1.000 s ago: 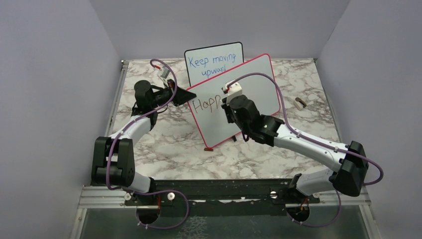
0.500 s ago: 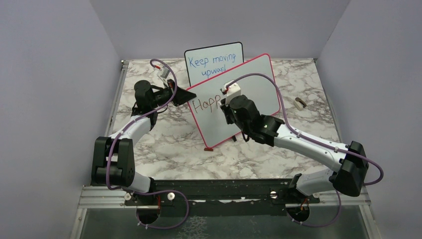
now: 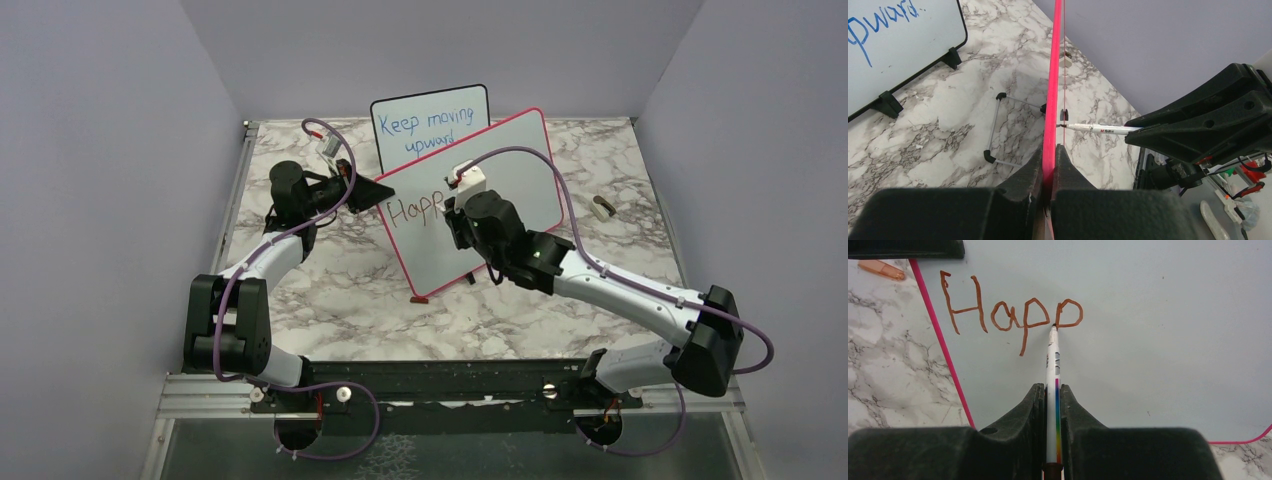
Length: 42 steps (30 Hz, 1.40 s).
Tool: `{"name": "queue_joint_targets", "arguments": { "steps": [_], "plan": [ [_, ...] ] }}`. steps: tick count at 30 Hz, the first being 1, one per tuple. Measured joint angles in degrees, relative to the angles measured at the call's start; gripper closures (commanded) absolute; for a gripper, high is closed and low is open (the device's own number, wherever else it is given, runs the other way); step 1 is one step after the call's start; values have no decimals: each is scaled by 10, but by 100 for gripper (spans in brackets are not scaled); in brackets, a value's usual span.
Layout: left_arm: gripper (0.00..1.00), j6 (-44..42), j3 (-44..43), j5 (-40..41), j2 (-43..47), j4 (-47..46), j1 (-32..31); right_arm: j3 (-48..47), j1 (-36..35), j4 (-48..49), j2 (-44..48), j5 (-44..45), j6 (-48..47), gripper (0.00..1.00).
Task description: Write a sentence on the whiteboard
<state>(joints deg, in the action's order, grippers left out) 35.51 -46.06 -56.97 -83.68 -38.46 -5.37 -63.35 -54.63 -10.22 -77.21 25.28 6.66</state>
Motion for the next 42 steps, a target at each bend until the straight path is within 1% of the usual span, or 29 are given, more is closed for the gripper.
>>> {"name": "queue_joint_targets", "arguments": {
  "steps": [11,19,27,42],
  "plan": [
    [100,0,0,0,0,0,0,9,10,3,31,28,-9,99],
    [100,0,0,0,0,0,0,12,28,20,31,27,-23,99],
    [100,0,0,0,0,0,0,14,30,47,31,23,-37,99],
    [100,-2,-1,0,0,2,0,14,30,60,16,14,-47,99]
  ]
}}
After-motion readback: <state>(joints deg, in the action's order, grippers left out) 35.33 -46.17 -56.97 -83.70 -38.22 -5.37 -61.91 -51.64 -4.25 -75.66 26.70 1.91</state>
